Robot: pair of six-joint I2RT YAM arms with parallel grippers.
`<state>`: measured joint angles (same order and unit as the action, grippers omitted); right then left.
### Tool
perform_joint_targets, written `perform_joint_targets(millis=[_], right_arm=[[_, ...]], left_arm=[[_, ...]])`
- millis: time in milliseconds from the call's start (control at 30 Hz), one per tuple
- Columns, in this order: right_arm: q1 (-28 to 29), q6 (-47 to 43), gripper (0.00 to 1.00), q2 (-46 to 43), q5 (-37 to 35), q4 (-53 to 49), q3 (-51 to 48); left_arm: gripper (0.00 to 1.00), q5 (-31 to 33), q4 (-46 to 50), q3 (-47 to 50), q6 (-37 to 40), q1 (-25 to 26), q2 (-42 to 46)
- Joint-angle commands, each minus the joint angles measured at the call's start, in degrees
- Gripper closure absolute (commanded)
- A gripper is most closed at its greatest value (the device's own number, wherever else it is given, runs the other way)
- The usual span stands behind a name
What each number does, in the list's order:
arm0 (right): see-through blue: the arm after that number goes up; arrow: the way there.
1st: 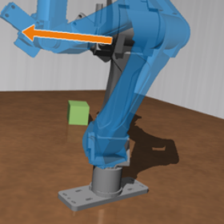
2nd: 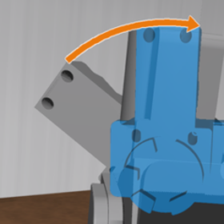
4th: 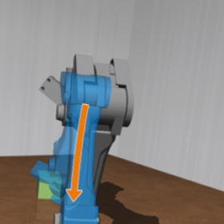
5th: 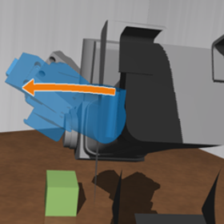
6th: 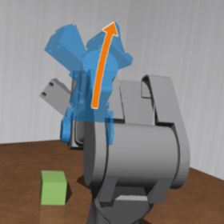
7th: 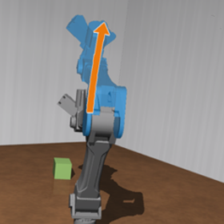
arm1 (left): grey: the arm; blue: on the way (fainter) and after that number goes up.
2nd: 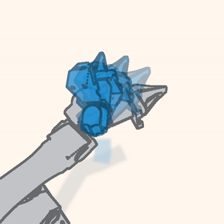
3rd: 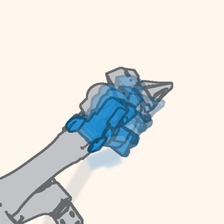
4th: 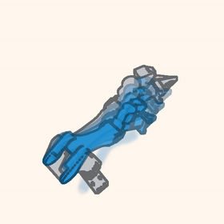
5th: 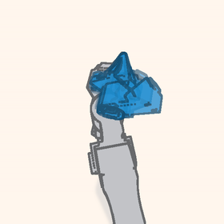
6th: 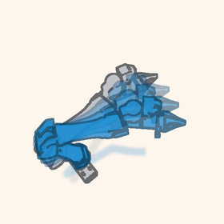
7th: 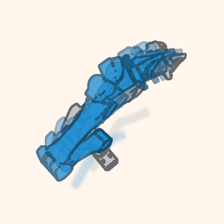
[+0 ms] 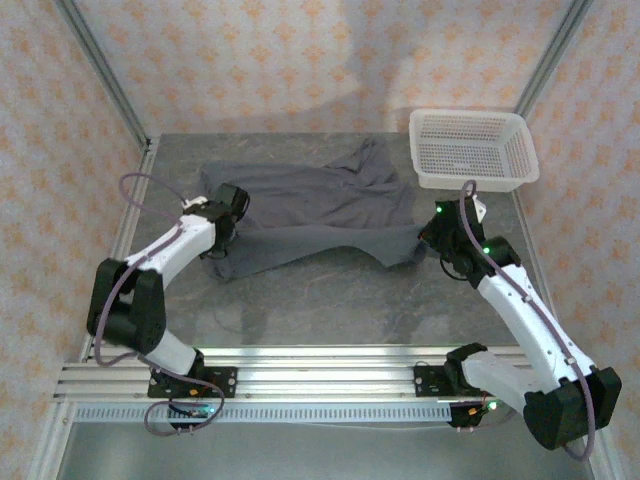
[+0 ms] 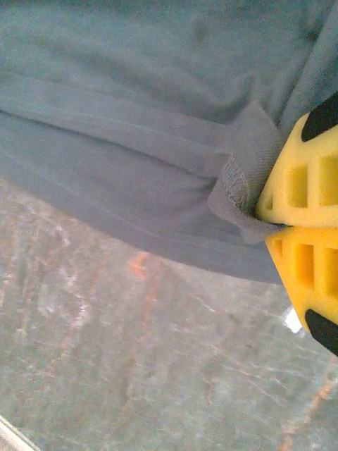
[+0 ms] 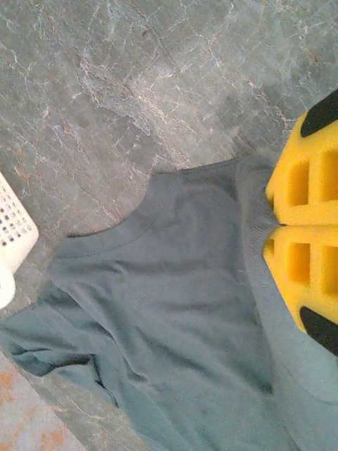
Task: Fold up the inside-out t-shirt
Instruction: Flatten out the T-shirt at the center of the table.
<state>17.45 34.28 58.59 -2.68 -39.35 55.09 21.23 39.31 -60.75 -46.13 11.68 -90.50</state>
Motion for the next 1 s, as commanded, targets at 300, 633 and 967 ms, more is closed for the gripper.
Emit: perform_joint_targets(millis=[300,633,967], right_arm=[[-3.93,-2.83,1.00,8.92,5.73,4.12,7.66],[-4.08,-4.13,1.00,12.04,11.55,5.47,8.71],[-4.04,-4.41,1.00,12.66,12.64,4.26,10.01]], left_arm=[[0.64,2.75,1.24,-12.70,3.94,-3.84,-8.66],[0.60,3.26,7.91,-1.02,2.68,5.67,2.03],[0.71,-1.51,2.54,0.18,3.92,7.73,-3.10]])
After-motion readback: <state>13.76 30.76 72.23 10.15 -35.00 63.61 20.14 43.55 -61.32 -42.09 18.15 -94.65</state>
